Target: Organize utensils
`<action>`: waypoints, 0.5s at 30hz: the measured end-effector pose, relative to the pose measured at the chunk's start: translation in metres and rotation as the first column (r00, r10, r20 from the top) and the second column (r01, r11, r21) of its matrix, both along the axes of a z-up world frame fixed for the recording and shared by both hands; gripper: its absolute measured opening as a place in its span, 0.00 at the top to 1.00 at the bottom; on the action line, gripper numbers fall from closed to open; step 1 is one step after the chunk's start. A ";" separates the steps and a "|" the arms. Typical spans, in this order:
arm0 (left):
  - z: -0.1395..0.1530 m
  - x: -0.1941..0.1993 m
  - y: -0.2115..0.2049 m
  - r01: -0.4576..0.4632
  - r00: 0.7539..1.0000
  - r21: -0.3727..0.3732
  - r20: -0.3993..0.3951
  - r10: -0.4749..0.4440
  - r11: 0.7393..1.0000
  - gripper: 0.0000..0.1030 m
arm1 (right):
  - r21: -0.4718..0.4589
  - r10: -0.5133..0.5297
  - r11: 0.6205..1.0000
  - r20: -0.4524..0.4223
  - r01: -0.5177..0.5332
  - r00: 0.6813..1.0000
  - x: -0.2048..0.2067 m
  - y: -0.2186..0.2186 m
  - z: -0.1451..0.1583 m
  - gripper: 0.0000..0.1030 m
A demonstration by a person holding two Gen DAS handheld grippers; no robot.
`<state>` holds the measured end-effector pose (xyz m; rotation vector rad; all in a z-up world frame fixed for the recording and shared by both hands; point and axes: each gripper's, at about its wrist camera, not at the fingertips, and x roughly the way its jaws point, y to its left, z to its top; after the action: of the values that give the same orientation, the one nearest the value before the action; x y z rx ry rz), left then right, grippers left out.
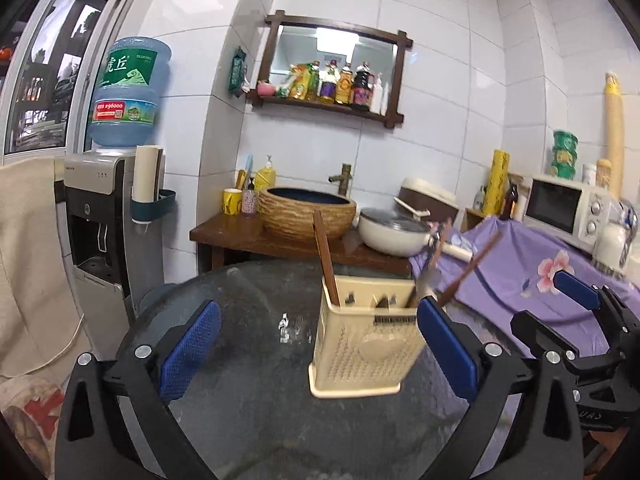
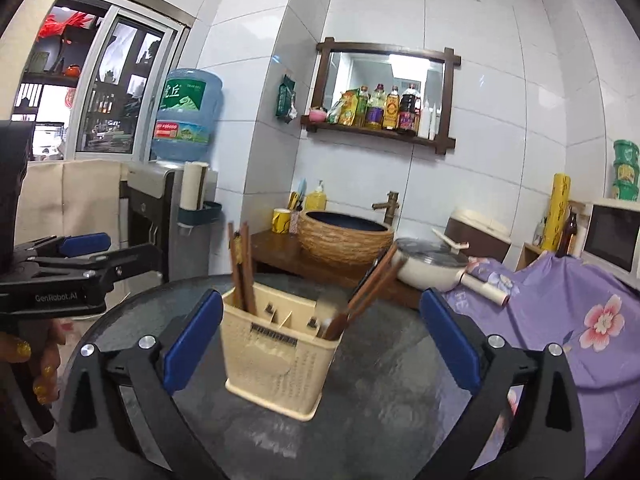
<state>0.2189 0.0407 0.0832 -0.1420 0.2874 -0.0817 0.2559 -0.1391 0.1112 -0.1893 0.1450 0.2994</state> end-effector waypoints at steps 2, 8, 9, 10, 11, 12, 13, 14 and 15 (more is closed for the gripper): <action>-0.017 -0.009 -0.004 0.007 0.999 0.031 -0.035 -0.006 0.999 0.06 | 0.015 0.001 1.000 -0.044 -0.001 0.999 -0.012 -0.005 -0.017 0.06; -0.090 -0.043 -0.004 0.003 0.984 0.061 -0.179 0.008 0.998 0.06 | 0.068 -0.031 0.997 -0.210 0.047 0.977 -0.036 -0.034 -0.090 0.06; -0.099 -0.052 -0.003 0.011 0.980 0.044 -0.197 -0.002 0.999 0.06 | 0.067 -0.040 0.996 -0.240 0.058 0.970 -0.041 -0.037 -0.104 0.06; -0.103 -0.057 -0.002 0.014 0.979 0.034 -0.205 -0.006 0.999 0.06 | 0.066 -0.047 0.996 -0.276 0.067 0.960 -0.048 -0.042 -0.121 0.06; -0.108 -0.067 -0.003 0.016 0.978 0.023 -0.209 -0.011 1.000 0.06 | 0.068 -0.041 0.996 -0.298 0.064 0.954 -0.056 -0.046 -0.132 0.06; -0.111 -0.077 -0.005 0.024 0.978 0.018 -0.207 -0.020 1.000 0.06 | 0.075 -0.031 0.996 -0.314 0.058 0.949 -0.067 -0.050 -0.144 0.06; -0.111 -0.088 -0.008 0.027 0.980 0.024 -0.196 -0.021 0.999 0.06 | 0.080 -0.029 0.995 -0.321 0.057 0.947 -0.075 -0.053 -0.149 0.06; -0.110 -0.098 -0.011 0.023 0.984 0.034 -0.180 -0.016 0.999 0.06 | 0.093 -0.020 0.994 -0.325 0.053 0.945 -0.087 -0.056 -0.154 0.06; -0.107 -0.108 -0.014 0.023 0.987 0.046 -0.163 -0.015 0.999 0.06 | 0.109 -0.005 0.993 -0.319 0.042 0.948 -0.101 -0.059 -0.155 0.06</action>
<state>0.1105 0.0266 -0.0238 -0.0988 0.4530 -0.0820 0.1550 -0.1984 -0.0442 -0.0239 0.4491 0.3121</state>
